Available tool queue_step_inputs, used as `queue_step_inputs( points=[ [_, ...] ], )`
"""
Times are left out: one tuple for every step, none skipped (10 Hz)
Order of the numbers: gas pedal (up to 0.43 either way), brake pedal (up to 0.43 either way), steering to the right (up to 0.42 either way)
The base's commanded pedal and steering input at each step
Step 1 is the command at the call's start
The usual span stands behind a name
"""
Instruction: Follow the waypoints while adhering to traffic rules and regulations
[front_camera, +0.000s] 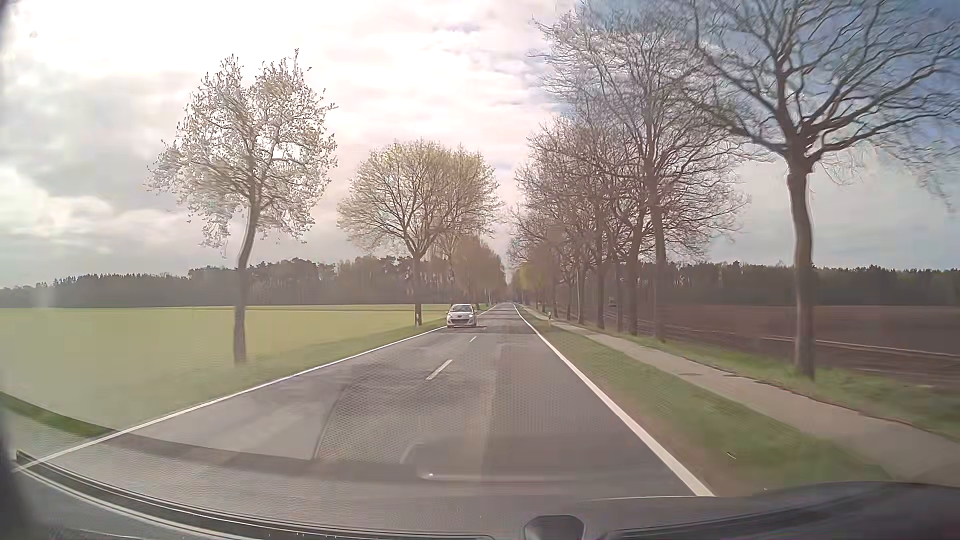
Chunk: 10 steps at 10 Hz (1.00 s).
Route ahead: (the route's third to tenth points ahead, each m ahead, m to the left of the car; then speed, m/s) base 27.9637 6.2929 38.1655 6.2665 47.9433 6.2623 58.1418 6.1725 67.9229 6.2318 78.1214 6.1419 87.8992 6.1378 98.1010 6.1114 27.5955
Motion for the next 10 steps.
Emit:
queue_step_inputs(
  points=[
    [0.098,0.0,-0.001],
    [0.087,0.0,-0.001],
    [0.087,0.0,-0.001],
    [0.087,0.0,0.0],
    [0.087,0.0,0.0],
    [0.087,0.0,0.0],
    [0.087,0.0,0.0],
    [0.087,0.0,0.0],
    [0.087,0.0,0.0],
    [0.087,0.0,0.001]
  ],
)
